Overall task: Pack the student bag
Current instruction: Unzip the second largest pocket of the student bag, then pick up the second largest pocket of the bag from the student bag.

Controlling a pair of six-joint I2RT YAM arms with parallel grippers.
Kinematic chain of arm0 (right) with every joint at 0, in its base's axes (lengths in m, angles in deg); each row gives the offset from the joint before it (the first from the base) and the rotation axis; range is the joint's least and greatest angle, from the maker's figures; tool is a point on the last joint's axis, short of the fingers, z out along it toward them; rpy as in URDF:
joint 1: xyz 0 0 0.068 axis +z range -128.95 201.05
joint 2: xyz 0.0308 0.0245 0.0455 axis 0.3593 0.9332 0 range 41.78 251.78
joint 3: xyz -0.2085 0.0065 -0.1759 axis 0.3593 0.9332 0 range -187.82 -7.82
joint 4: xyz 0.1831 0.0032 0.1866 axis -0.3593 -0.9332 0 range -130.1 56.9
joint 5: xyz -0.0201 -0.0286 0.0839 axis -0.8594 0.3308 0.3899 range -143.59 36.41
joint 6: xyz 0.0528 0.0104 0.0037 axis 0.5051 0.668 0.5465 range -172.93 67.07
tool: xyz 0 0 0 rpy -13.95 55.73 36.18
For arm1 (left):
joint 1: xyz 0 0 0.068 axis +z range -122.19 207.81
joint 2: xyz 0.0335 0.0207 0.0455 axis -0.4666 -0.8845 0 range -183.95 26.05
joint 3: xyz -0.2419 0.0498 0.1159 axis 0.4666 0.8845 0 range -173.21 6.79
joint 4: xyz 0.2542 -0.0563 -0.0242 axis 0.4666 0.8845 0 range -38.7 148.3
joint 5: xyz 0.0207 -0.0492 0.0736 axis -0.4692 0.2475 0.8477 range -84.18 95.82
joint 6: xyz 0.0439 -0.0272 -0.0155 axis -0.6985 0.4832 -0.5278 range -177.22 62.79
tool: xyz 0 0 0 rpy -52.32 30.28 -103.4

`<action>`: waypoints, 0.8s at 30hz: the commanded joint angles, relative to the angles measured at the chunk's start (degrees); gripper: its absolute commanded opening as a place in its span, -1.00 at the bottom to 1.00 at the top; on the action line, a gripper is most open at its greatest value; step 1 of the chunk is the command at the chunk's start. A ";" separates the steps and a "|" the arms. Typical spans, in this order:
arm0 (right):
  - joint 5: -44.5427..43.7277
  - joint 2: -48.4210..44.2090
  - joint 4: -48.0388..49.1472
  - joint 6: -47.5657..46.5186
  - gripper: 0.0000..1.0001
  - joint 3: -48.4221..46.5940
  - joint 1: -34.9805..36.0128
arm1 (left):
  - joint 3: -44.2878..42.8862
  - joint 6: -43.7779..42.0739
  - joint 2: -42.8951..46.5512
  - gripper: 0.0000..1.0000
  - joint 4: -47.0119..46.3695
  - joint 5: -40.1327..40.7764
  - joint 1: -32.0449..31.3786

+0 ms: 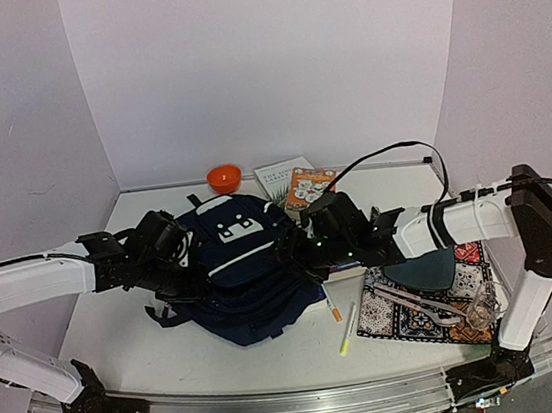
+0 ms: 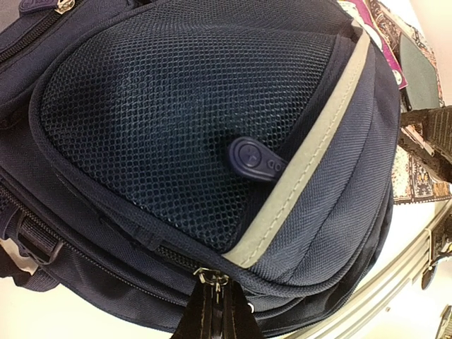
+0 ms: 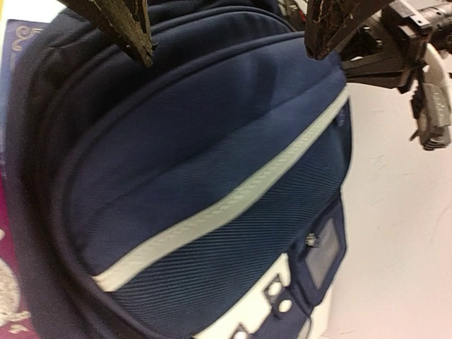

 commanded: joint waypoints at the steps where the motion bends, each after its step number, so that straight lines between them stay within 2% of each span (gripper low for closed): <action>1: 1.32 2.27 3.87 1.01 0.46 -3.09 0.41 | -4.57 0.30 1.41 -1.00 -8.50 -2.51 -0.60; 6: 2.32 3.62 4.64 1.21 0.42 -4.72 0.41 | -4.09 0.74 2.33 -1.00 -8.74 -2.30 -0.59; 11: 3.19 3.99 6.43 1.81 0.25 -4.30 0.37 | -3.34 1.03 2.72 -1.00 -8.93 -2.60 -0.58; 15: 3.24 4.00 7.70 1.88 -0.03 -4.36 0.40 | -2.66 0.87 2.91 -1.00 -8.92 -2.75 -0.60; 20: 3.28 4.38 8.93 1.58 -0.50 -5.23 0.39 | -1.97 0.73 3.14 -1.00 -8.89 -2.81 -0.60; 24: 3.34 4.04 9.14 0.30 -0.92 -5.90 0.37 | -1.02 0.43 4.55 -1.00 -8.06 0.70 -0.59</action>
